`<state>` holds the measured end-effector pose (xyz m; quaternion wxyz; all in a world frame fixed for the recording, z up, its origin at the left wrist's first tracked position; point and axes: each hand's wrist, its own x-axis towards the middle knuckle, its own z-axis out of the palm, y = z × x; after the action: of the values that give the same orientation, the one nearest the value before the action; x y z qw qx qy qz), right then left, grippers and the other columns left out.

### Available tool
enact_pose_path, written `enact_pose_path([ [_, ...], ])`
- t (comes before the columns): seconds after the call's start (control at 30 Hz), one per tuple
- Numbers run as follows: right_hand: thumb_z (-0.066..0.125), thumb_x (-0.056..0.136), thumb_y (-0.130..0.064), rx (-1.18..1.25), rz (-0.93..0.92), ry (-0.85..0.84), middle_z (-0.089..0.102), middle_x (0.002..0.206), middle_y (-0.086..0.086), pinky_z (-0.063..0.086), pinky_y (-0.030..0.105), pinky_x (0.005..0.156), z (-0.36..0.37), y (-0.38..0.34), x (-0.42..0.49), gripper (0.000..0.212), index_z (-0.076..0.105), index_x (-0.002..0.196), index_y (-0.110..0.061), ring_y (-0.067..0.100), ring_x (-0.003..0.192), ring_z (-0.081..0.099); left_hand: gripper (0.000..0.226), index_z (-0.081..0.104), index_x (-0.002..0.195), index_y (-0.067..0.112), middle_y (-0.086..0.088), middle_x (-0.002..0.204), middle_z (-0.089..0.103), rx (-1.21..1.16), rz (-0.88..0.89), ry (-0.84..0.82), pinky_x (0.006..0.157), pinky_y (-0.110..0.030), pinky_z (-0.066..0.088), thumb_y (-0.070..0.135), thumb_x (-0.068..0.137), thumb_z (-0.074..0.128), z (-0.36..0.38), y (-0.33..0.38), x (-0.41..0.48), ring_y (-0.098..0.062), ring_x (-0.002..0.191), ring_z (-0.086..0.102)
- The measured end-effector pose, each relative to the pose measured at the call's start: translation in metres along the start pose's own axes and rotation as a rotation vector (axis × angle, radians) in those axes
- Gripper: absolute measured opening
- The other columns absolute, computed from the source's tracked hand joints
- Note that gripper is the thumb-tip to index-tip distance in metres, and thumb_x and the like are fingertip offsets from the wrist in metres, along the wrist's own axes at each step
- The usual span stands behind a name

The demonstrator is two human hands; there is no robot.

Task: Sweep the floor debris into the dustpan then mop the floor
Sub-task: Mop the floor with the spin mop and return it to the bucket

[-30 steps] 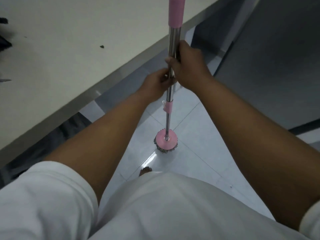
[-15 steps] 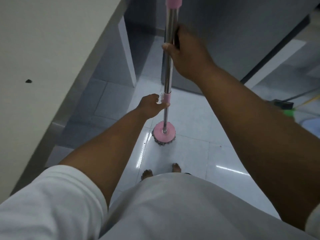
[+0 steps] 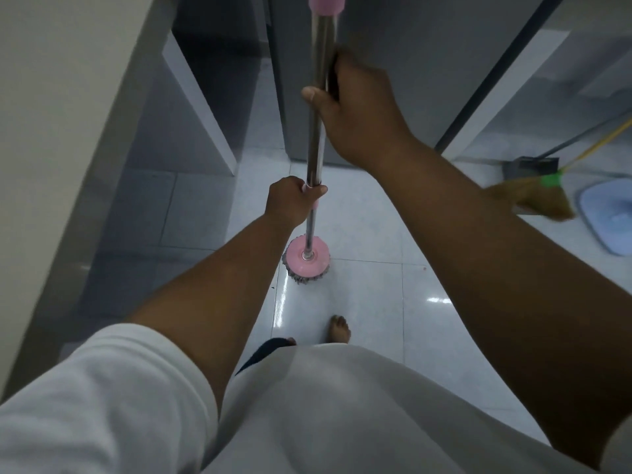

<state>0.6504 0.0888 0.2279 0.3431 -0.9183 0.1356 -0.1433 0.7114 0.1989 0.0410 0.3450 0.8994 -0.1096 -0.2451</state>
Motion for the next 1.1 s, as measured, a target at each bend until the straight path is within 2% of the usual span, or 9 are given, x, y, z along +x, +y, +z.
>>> enact_pose_path([
  [0.17, 0.062, 0.093, -0.031, 0.062, 0.100, 0.021, 0.049, 0.071, -0.014, 0.039, -0.003, 0.062, -0.005, 0.044, 0.001, 0.021, 0.056, 0.106, -0.015, -0.003, 0.061, 0.054, 0.040, 0.054, 0.060, 0.024, 0.013, 0.059, 0.057, 0.046, 0.008, -0.080, 0.054, -0.015, 0.033, 0.054, 0.082, 0.069, 0.036, 0.010, 0.022, -0.002, 0.059, 0.053],
  [0.33, 0.063, 0.090, -0.033, 0.075, 0.213, 0.031, 0.059, 0.078, -0.007, 0.041, -0.002, 0.064, 0.005, 0.088, 0.010, 0.024, 0.058, 0.102, -0.013, 0.000, 0.065, 0.056, 0.043, 0.069, 0.090, 0.009, 0.000, 0.082, 0.066, 0.130, 0.063, -0.164, 0.073, -0.025, 0.043, 0.051, 0.088, 0.063, 0.072, 0.024, 0.052, -0.018, 0.081, 0.061],
  [0.43, 0.064, 0.088, -0.033, 0.082, 0.310, 0.024, 0.062, 0.082, -0.005, 0.041, -0.001, 0.065, 0.018, 0.115, 0.017, 0.024, 0.059, 0.103, -0.014, -0.001, 0.068, 0.056, 0.040, 0.070, 0.097, 0.008, -0.007, 0.093, 0.070, 0.143, 0.114, -0.233, 0.079, -0.028, 0.048, 0.045, 0.093, 0.058, 0.089, 0.037, 0.069, -0.022, 0.089, 0.065],
  [0.57, 0.065, 0.086, -0.032, 0.064, 0.416, -0.016, 0.056, 0.075, -0.013, 0.036, -0.004, 0.064, 0.038, 0.149, 0.026, 0.018, 0.055, 0.094, -0.020, -0.005, 0.065, 0.052, 0.031, 0.067, 0.092, 0.008, -0.010, 0.093, 0.069, 0.217, 0.153, -0.340, 0.083, -0.036, 0.051, 0.037, 0.094, 0.054, 0.103, 0.044, 0.094, -0.030, 0.091, 0.065],
  [0.7, 0.064, 0.086, -0.029, 0.024, 0.500, -0.097, 0.052, 0.068, -0.014, 0.038, 0.004, 0.055, 0.052, 0.181, 0.035, 0.015, 0.051, 0.085, -0.021, -0.002, 0.061, 0.050, 0.036, 0.048, 0.062, 0.022, 0.009, 0.061, 0.050, 0.303, 0.247, -0.370, 0.057, -0.022, 0.039, 0.029, 0.097, 0.050, 0.113, 0.053, 0.117, -0.019, 0.064, 0.057],
  [0.8, 0.063, 0.088, -0.030, 0.011, 0.561, -0.170, 0.050, 0.068, -0.014, 0.032, 0.008, 0.055, 0.058, 0.202, 0.036, 0.016, 0.051, 0.086, -0.020, -0.001, 0.061, 0.048, 0.037, 0.044, 0.059, 0.026, 0.013, 0.057, 0.047, 0.317, 0.286, -0.377, 0.052, -0.019, 0.031, 0.025, 0.096, 0.047, 0.122, 0.060, 0.127, -0.008, 0.054, 0.045],
  [0.9, 0.063, 0.089, -0.030, 0.012, 0.596, -0.188, 0.051, 0.068, -0.013, 0.033, 0.008, 0.054, 0.056, 0.216, 0.040, 0.015, 0.053, 0.088, -0.019, -0.001, 0.061, 0.049, 0.036, 0.045, 0.061, 0.025, 0.011, 0.060, 0.050, 0.334, 0.308, -0.401, 0.054, -0.022, 0.035, 0.028, 0.097, 0.046, 0.129, 0.066, 0.136, -0.007, 0.056, 0.046],
  [1.0, 0.061, 0.090, -0.034, -0.017, 0.585, -0.180, 0.050, 0.067, -0.013, 0.033, 0.005, 0.055, 0.050, 0.221, 0.047, 0.017, 0.054, 0.087, -0.019, -0.001, 0.060, 0.049, 0.037, 0.049, 0.064, 0.021, 0.007, 0.064, 0.053, 0.337, 0.307, -0.433, 0.063, -0.027, 0.041, 0.033, 0.099, 0.046, 0.133, 0.072, 0.145, -0.015, 0.063, 0.051],
  [1.1, 0.063, 0.088, -0.038, -0.027, 0.546, -0.115, 0.049, 0.067, -0.016, 0.035, 0.001, 0.053, 0.040, 0.218, 0.052, 0.019, 0.055, 0.089, -0.021, -0.003, 0.059, 0.048, 0.032, 0.057, 0.079, 0.013, -0.002, 0.080, 0.059, 0.327, 0.304, -0.460, 0.073, -0.029, 0.040, 0.036, 0.099, 0.046, 0.134, 0.074, 0.151, -0.021, 0.078, 0.053],
])
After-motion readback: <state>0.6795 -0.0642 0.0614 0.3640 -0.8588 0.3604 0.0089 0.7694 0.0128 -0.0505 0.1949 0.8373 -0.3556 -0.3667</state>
